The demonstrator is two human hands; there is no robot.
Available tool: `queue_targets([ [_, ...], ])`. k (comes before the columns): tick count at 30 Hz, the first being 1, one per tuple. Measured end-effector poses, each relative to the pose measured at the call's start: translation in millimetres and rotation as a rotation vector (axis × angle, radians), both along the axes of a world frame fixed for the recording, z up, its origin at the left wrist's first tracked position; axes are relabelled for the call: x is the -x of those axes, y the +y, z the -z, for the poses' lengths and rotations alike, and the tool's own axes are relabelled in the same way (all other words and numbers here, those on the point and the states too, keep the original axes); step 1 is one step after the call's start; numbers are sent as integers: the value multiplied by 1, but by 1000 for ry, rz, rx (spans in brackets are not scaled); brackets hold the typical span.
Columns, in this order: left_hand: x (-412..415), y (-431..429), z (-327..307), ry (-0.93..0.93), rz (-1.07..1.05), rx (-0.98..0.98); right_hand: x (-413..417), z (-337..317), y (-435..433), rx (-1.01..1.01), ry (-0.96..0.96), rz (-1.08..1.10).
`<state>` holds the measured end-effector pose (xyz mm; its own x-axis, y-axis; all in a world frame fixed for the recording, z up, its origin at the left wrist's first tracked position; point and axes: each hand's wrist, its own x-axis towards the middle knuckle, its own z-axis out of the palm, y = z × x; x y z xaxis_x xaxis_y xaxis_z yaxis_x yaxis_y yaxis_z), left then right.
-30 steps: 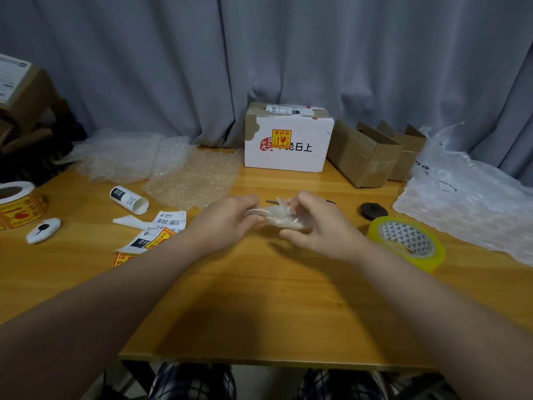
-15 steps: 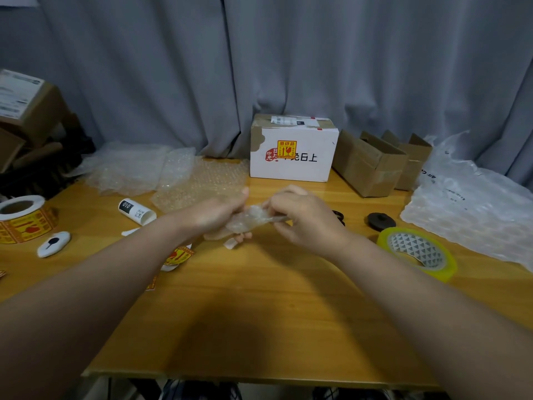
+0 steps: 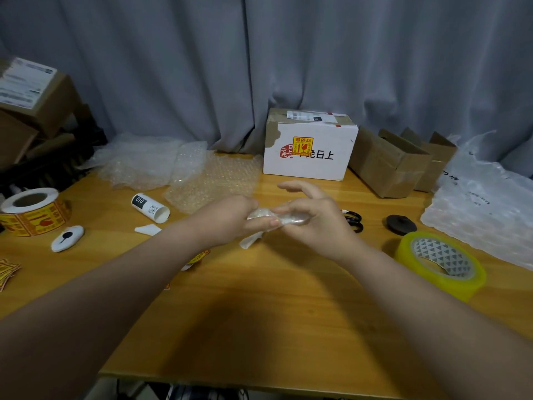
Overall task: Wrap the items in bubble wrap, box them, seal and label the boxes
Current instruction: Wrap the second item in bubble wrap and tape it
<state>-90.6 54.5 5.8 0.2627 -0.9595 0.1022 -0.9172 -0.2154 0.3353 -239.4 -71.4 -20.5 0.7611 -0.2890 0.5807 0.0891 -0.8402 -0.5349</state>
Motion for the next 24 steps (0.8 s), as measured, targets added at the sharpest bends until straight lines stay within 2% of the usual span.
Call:
queue_targets([
  [4, 5, 0, 3, 179, 119, 43, 10, 6, 3, -40, -75, 3],
  [6, 10, -3, 8, 117, 196, 58, 14, 7, 3, -88, -62, 64],
  [11, 27, -19, 27, -34, 251, 251, 27, 11, -6, -413, 81, 211],
  [13, 40, -28, 32, -7, 224, 299, 35, 8, -11, -345, 133, 304],
  [16, 57, -47, 36, 105, 125, 344, 61, -11, -19, -124, 345, 444],
  [19, 67, -62, 42, 212, 38, 375, 103, -32, -33, 112, 756, 635],
  [21, 73, -71, 45, 315, 6, 401, 129, -39, -40, 142, 1007, 619],
  [24, 85, -77, 47, 402, -3, 397, 153, -40, -36, 155, 1186, 507],
])
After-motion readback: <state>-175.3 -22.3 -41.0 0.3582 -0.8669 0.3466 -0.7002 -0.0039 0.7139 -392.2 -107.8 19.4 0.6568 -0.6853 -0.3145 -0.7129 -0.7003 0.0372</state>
